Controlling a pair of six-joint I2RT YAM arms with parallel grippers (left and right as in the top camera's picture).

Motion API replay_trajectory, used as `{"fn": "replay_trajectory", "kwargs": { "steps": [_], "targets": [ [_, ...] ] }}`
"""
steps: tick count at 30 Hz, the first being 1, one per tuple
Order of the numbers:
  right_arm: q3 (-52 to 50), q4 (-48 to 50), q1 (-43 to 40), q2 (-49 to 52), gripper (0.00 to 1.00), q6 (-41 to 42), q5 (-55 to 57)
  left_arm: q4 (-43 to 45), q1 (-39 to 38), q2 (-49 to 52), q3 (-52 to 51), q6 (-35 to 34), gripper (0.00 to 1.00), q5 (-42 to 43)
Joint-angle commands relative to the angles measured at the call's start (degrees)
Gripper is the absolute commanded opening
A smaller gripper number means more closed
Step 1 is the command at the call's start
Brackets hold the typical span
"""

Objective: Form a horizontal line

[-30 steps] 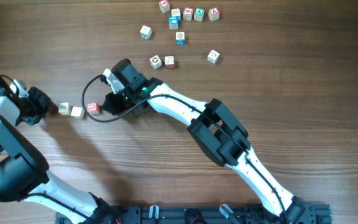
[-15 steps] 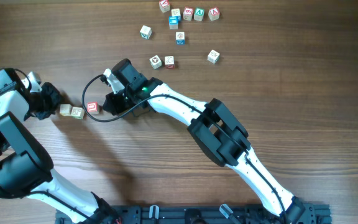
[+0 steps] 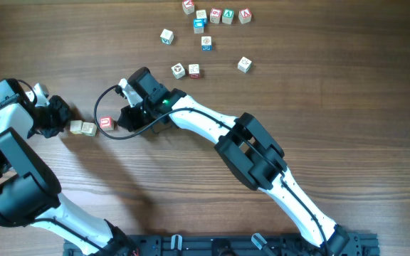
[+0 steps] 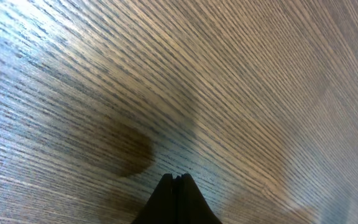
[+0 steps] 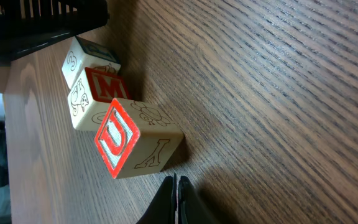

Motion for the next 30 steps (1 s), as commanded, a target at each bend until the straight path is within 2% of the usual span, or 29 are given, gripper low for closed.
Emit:
{"fn": "replay_trajectory", "kwargs": {
  "steps": [1, 23, 26, 30],
  "targets": [
    [-0.33, -0.02, 0.17, -0.52, 0.05, 0.04, 0.96, -0.07, 0.07, -0.72, -0.55, 4.39, 0.04, 1.44],
    [-0.33, 0.13, 0.17, -0.52, 0.05, 0.07, 0.96, 0.24, 0.07, -0.72, -0.55, 5.46, 0.04, 3.69],
    [-0.33, 0.11, 0.17, -0.52, 0.04, 0.09, 0.96, 1.38, 0.13, -0.74, -0.52, 4.81, 0.04, 1.05],
    [-0.33, 0.15, 0.17, -0.52, 0.05, 0.02, 0.96, 1.92, 0.13, -0.74, -0.52, -0.11, 0.04, -4.44]
  ]
}}
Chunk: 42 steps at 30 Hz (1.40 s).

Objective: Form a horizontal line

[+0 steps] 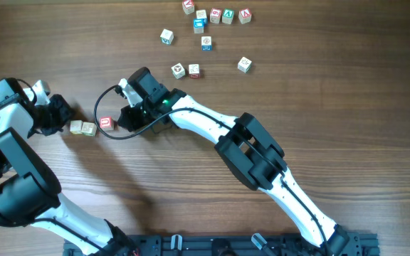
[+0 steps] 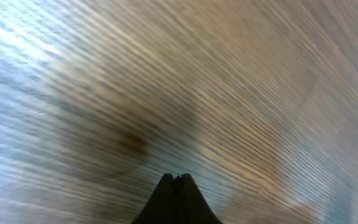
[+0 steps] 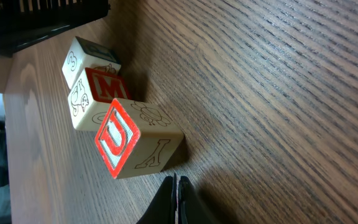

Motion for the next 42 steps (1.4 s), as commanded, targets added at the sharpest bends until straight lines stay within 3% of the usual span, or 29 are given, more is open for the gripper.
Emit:
{"fn": "replay_trajectory", "kwargs": {
  "steps": [1, 10, 29, 35, 42],
  "targets": [
    [-0.33, 0.13, 0.17, -0.52, 0.05, 0.02, 0.98, 0.61, 0.13, -0.74, -0.52, -4.33, 0.04, -6.10],
    [-0.33, 0.15, 0.17, -0.52, 0.05, 0.04, 0.96, -3.82, 0.11, -0.72, -0.55, -5.62, 0.04, -6.88],
    [-0.33, 0.17, 0.26, -0.52, 0.04, 0.00, 0.90, -2.49, 0.07, -0.74, -0.55, -5.64, 0.04, -6.88],
    [-0.33, 1.51, 0.15, -0.52, 0.04, 0.17, -5.79, -2.51, 0.07, -0.74, -0.55, -5.64, 0.04, -6.91],
    [-0.33, 1.55, -0.59, -0.52, 0.04, 0.50, 3.93, -2.51, 0.07, -0.74, -0.55, -5.64, 0.04, -6.91]
  ]
}}
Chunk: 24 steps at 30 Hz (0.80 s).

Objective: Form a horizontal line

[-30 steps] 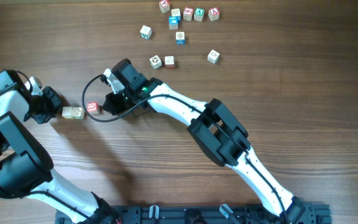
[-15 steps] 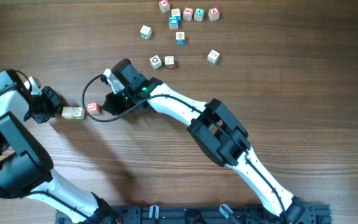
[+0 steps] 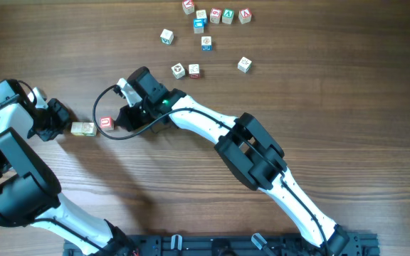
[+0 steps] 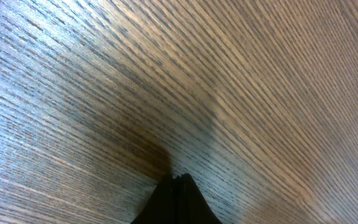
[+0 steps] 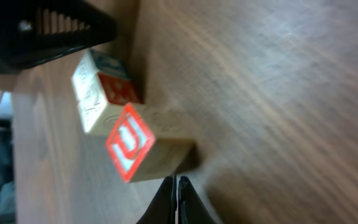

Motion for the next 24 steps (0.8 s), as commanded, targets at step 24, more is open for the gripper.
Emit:
{"fn": "replay_trajectory", "kwargs": {
  "steps": [24],
  "targets": [
    [-0.33, 10.21, -1.64, -0.52, 0.05, 7.26, -2.01, 0.20, 0.07, -0.74, -0.52, -0.33, 0.04, 0.57]
  ]
}}
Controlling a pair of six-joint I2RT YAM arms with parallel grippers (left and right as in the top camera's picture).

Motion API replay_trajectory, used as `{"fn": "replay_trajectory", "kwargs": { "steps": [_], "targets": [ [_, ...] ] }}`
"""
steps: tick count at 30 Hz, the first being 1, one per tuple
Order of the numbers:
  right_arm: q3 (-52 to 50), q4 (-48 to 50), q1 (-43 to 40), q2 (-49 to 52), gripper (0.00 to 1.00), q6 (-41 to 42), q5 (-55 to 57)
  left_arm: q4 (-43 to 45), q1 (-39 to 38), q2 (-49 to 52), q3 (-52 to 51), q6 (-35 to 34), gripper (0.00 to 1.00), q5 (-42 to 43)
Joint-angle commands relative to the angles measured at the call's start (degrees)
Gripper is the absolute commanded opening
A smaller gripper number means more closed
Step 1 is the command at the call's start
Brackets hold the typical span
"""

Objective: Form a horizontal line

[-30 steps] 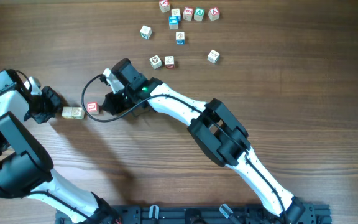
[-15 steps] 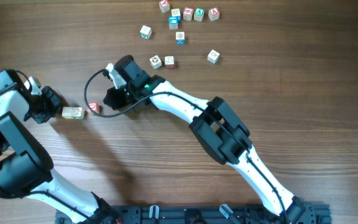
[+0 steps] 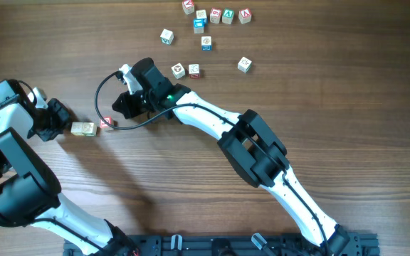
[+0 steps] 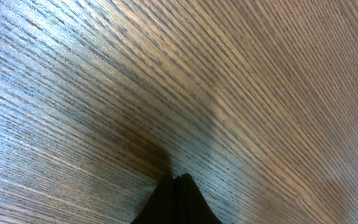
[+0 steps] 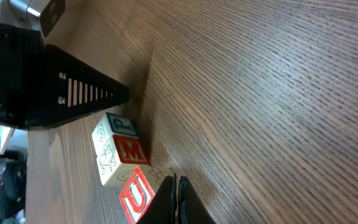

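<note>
Three letter blocks lie in a short row at the left: a block with P and 3 (image 5: 112, 132), a red M block (image 5: 129, 153) touching it, and a red U block (image 5: 137, 198) (image 3: 106, 124) at the right end, turned askew. The pair (image 3: 84, 129) lies just left of the U block. My left gripper (image 3: 62, 128) is shut at the row's left end; its wrist view shows only wood beyond its tips (image 4: 178, 179). My right gripper (image 5: 174, 180) (image 3: 118, 107) is shut and empty, a little beyond the U block's right side.
Several loose letter blocks lie at the far side of the table: one (image 3: 166, 35), two close together (image 3: 186, 70), one (image 3: 244, 64), one blue (image 3: 206, 43), and a short row (image 3: 221, 15) at the far edge. The right arm's cable (image 3: 102, 92) loops over the U block.
My right gripper, still shut, has moved from beside the U block toward the far side of the table; the three blocks now look smaller and lower in its view. The left gripper and blocks have not moved.
At first both grippers were shut, the right beside the U block and the left slightly beyond the pair's left end. By 0.8 s ago the left gripper stood level with the pair, which lay slightly further right. Now the right gripper has drawn away.
</note>
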Motion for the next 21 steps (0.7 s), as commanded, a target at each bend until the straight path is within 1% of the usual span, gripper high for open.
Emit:
{"fn": "replay_trajectory", "kwargs": {
  "steps": [1, 5, 10, 12, 17, 21],
  "targets": [
    [-0.33, 0.90, 0.13, -0.52, 0.05, 2.51, -3.52, 0.20, 0.07, -0.72, -0.52, -0.33, 0.04, 0.55],
    [-0.33, 1.16, 0.74, -0.52, 0.05, 2.29, -4.70, 0.22, 0.07, -0.74, -0.52, -0.33, 0.04, 0.55],
    [-0.33, 1.90, 1.40, -0.42, 0.05, 2.05, -1.68, 0.22, 0.07, -0.72, -0.52, -0.33, 0.04, 0.57],
    [-0.33, 3.76, 1.49, -0.02, 0.05, 2.32, -1.14, 0.26, 0.07, -0.74, -0.52, -0.33, 0.04, 0.57],
    [-0.33, 8.11, 1.46, 2.10, 0.05, 6.95, -1.40, 0.35, 0.07, -0.74, -0.52, -0.33, 0.04, 0.55],
    [-0.33, 8.81, 1.49, 2.19, 0.05, 6.97, -2.01, 0.37, 0.07, -0.74, -0.52, -0.33, 0.04, 0.55]
  ]
}}
